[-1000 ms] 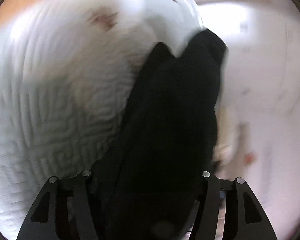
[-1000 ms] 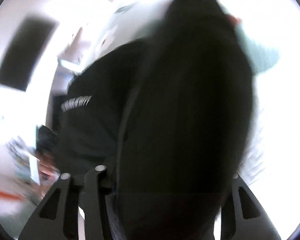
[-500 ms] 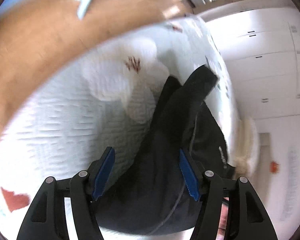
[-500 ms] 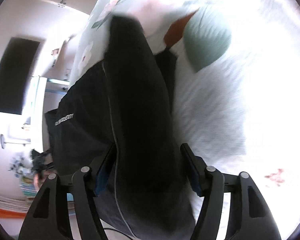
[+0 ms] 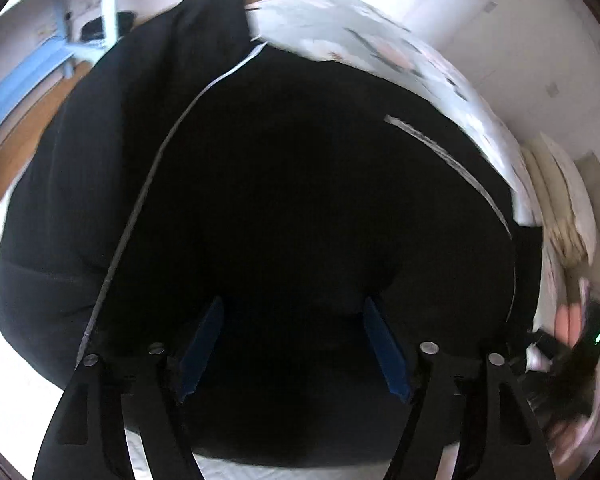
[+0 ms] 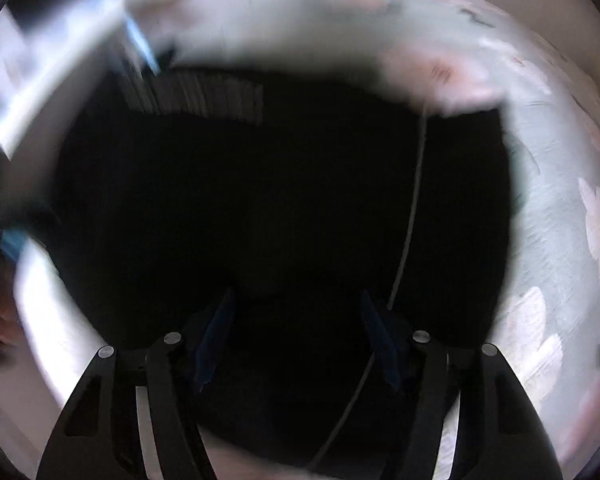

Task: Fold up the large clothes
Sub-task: 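Lower the folded jacket onto the bed and open both grippers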

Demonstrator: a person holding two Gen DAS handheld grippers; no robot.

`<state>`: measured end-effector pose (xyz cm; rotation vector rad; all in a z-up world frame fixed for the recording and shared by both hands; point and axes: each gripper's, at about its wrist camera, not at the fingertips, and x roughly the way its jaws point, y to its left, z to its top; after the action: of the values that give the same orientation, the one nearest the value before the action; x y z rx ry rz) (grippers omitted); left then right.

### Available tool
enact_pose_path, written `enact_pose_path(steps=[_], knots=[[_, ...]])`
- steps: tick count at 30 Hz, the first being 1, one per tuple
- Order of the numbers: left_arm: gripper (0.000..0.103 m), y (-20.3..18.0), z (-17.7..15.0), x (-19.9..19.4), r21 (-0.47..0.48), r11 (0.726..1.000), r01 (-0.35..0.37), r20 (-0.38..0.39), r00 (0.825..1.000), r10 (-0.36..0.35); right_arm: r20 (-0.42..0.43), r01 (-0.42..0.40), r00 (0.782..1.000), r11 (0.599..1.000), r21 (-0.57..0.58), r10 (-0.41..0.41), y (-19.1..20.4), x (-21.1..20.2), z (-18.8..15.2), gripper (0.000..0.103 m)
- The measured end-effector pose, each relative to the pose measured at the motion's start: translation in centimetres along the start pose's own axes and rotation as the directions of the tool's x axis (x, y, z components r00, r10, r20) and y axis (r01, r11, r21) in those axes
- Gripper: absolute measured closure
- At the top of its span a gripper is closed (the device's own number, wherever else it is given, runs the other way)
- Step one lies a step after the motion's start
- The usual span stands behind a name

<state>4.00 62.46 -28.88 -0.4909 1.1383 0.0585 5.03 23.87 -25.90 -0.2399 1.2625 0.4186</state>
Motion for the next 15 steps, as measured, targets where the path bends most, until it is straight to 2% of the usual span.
enact_pose_path(steps=[1, 3, 5, 6, 8, 9, 10, 12, 14, 15], knots=[[0.028, 0.0, 0.0, 0.5, 0.011, 1.0, -0.023, 0.002, 1.0, 0.023, 0.007, 0.041, 0.999, 0.999, -0.025, -0.04, 0.6, 1.5, -0.3, 0.036], [0.027, -0.9, 0.1, 0.2, 0.062, 0.995, -0.081, 0.005, 0.997, 0.081, 0.025, 0.069, 0.997, 0.997, -0.024, -0.068, 1.0, 2.0, -0.1, 0.035], [0.03, -1.1, 0.1, -1.2, 0.064, 0.994, -0.086, 0.003, 0.996, 0.086, 0.001, 0.049, 0.999, 0.999, 0.001, -0.049, 0.4, 2.0, 0.1, 0.035], [0.035, -1.3, -0.1, -2.3, 0.067, 0.994, -0.089, 0.006, 0.996, 0.089, -0.008, 0.04, 0.999, 0.999, 0.006, -0.04, 0.2, 1.8, 0.1, 0.036], [0.038, -2.0, -1.0, -5.4, 0.101, 0.99, -0.095, 0.023, 0.995, 0.093, -0.016, 0.019, 1.0, 0.999, 0.028, -0.019, -0.6, 0.1, 0.4, 0.036], [0.038, -2.6, -1.9, -7.4, 0.138, 0.982, -0.13, 0.041, 0.991, 0.126, 0.002, 0.003, 1.0, 0.999, 0.039, -0.003, -1.0, -1.7, -0.1, 0.036], [0.038, -3.0, -2.8, -8.9, 0.167, 0.972, -0.164, 0.05, 0.986, 0.158, 0.018, -0.012, 1.0, 0.999, 0.048, 0.011, -1.3, -3.4, -0.9, 0.035], [0.037, -3.8, -5.4, -11.7, 0.215, 0.95, -0.228, 0.05, 0.974, 0.223, 0.032, -0.032, 0.999, 0.997, 0.072, 0.03, -1.6, -5.9, -2.6, 0.024], [0.036, -4.9, -8.1, -14.3, 0.233, 0.937, -0.26, 0.04, 0.965, 0.257, 0.009, -0.037, 0.999, 0.993, 0.109, 0.036, -1.7, -8.1, -6.2, 0.017], [0.036, -5.5, -9.2, -15.0, 0.235, 0.935, -0.265, 0.033, 0.964, 0.264, -0.014, -0.043, 0.999, 0.992, 0.119, 0.045, -1.5, -8.3, -7.9, 0.017]])
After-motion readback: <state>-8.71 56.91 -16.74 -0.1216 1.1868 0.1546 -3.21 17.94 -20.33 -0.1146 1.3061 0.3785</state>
